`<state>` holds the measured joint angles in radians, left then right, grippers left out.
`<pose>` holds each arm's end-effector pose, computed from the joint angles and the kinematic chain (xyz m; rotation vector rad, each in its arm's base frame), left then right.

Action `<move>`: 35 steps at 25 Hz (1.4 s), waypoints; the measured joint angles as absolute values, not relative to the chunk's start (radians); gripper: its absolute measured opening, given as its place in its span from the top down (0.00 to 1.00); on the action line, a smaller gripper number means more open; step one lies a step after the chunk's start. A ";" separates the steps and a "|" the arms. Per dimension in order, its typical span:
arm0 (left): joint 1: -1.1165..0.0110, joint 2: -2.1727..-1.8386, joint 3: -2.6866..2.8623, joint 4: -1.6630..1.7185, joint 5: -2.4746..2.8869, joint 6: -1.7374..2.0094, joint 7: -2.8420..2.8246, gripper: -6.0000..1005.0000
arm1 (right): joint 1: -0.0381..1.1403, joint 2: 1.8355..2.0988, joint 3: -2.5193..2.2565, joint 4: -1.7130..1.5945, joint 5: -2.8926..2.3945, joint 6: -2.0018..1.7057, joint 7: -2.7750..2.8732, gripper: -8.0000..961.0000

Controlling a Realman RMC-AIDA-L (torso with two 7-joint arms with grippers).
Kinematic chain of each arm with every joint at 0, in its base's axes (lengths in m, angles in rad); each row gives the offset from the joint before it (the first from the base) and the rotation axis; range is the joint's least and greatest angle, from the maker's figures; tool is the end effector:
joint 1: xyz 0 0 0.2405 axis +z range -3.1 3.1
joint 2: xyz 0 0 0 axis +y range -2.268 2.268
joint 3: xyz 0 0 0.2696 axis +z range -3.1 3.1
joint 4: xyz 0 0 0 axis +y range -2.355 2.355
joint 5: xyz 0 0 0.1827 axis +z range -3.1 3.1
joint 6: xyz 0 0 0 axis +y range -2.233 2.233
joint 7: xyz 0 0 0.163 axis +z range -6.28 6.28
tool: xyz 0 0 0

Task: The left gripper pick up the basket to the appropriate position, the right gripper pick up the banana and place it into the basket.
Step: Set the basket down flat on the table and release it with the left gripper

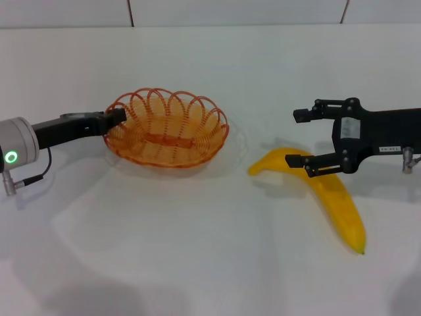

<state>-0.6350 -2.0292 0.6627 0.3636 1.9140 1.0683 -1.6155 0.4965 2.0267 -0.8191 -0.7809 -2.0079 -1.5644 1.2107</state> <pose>-0.2868 0.3797 -0.0347 -2.2689 -1.2008 -0.6156 0.2577 0.3210 -0.0046 -2.8098 0.2058 0.4554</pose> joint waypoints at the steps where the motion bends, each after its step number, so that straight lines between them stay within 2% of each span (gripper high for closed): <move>1: -0.635 -2.029 0.663 0.364 1.914 1.068 -1.618 0.89 | 0.497 2.026 -0.819 -0.780 -2.008 -1.564 1.211 0.10; 23: -0.635 -2.031 0.663 0.364 1.923 1.070 -1.620 0.81 | 0.499 2.026 -0.821 -0.775 -2.008 -1.569 1.210 0.10; 28: -0.631 -2.032 0.660 0.365 1.917 1.070 -1.608 0.61 | 0.500 2.026 -0.821 -0.775 -2.008 -1.569 1.210 0.10; 35: -0.609 -2.033 0.656 0.381 1.888 1.077 -1.551 0.44 | 0.500 2.026 -0.821 -0.775 -2.008 -1.570 1.215 0.10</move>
<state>-0.6093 -2.0325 0.6557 0.3810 1.8875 1.0769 -1.5507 0.5000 2.0264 -0.8207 -0.7746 -2.0079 -1.5697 1.2145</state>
